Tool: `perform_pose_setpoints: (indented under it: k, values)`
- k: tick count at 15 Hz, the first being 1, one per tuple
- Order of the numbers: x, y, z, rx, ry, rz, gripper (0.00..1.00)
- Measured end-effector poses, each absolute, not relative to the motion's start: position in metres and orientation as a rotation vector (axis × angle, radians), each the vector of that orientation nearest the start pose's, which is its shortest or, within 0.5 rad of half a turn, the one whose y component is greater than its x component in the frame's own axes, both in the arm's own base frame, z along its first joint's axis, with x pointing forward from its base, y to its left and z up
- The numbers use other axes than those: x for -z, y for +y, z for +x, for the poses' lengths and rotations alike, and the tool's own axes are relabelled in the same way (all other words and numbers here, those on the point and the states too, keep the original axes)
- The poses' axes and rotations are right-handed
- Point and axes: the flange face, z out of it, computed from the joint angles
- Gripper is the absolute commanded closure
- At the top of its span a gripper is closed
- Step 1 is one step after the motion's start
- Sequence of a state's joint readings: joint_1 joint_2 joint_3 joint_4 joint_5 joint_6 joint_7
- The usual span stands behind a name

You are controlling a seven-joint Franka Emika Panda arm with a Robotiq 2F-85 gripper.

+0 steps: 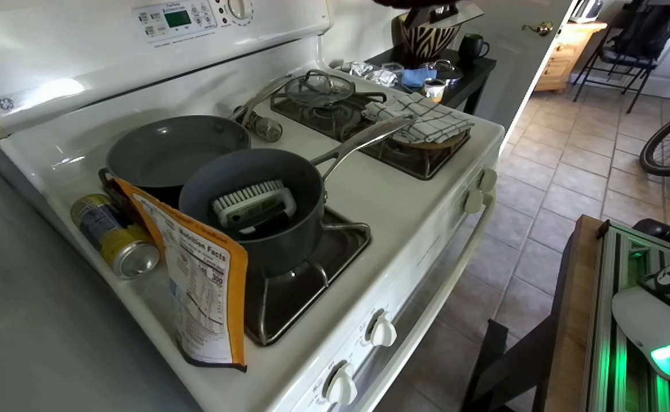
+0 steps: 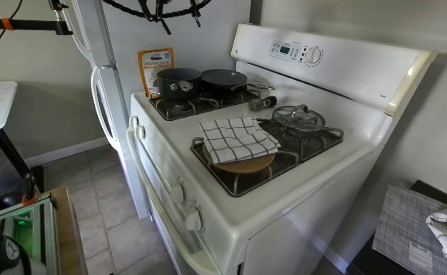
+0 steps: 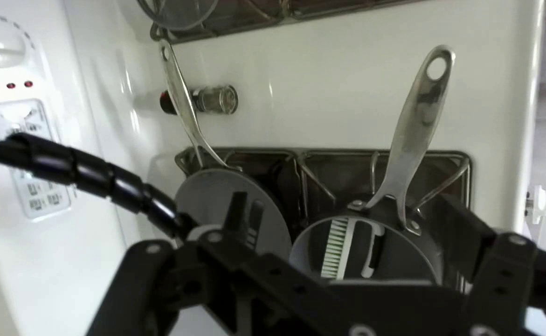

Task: Move the pot to the right and put it on the white towel

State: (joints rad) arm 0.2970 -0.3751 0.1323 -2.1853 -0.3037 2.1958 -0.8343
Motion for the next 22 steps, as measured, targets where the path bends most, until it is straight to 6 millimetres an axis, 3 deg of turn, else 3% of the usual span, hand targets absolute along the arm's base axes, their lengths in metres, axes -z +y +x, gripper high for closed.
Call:
perform_pose_setpoints:
  k: [3, 17, 22]
  values:
    - [-0.573, 0.197, 0.443, 0.553, -2.259, -2.652, 0.00]
    - [-0.575, 0.198, 0.442, 0.560, -2.248, -2.650, 0.00]
    - [-0.560, 0.189, 0.432, 0.390, -2.112, -2.562, 0.00]
